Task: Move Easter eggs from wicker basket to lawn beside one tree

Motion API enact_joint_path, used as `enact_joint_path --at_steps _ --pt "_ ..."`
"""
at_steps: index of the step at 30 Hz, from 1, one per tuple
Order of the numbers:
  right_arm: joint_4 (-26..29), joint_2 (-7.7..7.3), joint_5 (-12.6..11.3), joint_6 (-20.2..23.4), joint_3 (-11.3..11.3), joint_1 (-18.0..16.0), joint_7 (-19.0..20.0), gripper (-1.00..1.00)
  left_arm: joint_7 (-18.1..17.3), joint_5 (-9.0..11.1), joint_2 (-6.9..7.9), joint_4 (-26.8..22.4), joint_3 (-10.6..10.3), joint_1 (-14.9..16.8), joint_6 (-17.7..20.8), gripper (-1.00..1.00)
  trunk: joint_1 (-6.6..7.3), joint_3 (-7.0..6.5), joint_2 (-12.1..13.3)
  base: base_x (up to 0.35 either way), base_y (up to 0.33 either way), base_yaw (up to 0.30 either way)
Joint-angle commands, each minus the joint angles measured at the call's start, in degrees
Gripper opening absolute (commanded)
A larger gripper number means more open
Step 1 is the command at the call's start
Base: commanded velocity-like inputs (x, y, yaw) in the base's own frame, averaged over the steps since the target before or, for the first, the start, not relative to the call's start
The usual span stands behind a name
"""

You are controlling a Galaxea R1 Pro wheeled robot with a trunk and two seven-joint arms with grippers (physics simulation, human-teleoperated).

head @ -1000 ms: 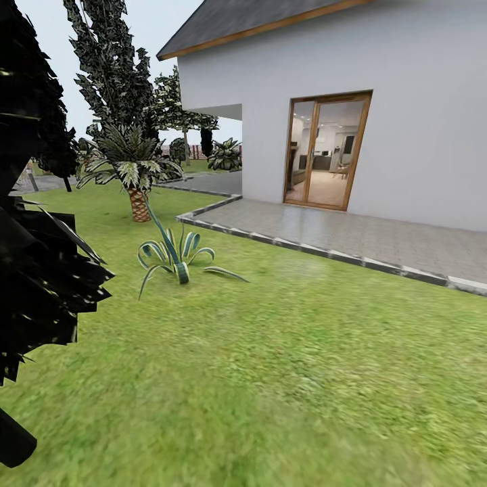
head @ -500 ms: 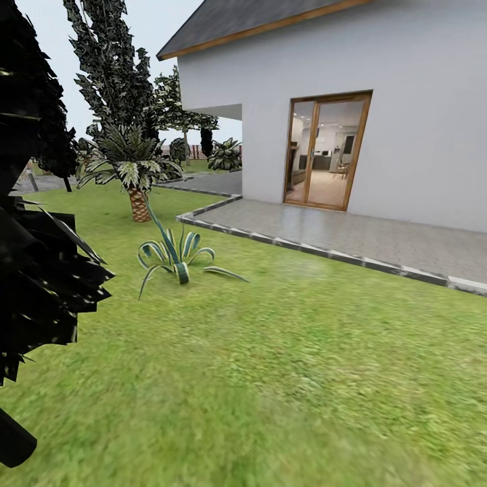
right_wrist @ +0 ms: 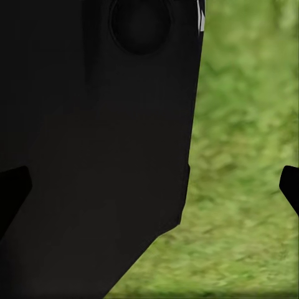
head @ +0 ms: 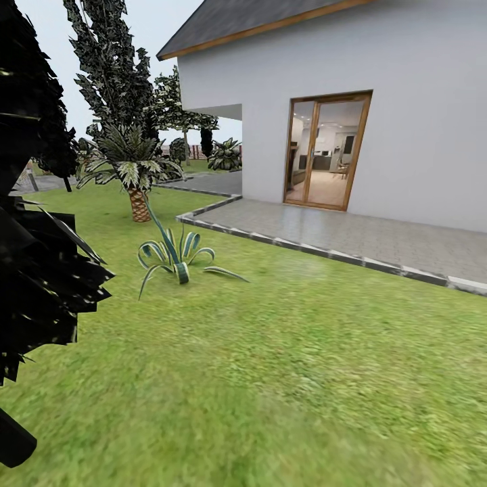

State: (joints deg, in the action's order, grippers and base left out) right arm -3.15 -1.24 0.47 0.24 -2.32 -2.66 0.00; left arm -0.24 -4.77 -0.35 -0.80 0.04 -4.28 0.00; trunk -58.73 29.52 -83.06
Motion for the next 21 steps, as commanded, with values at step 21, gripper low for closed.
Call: enact_joint_path --at_steps 21 --pt "-0.1 -0.01 0.1 0.0 -0.2 -0.1 0.0 1.0 0.0 -0.5 0.0 -0.1 0.0 0.0 0.0 1.0 0.0 0.04 0.0 0.0 0.0 0.0"
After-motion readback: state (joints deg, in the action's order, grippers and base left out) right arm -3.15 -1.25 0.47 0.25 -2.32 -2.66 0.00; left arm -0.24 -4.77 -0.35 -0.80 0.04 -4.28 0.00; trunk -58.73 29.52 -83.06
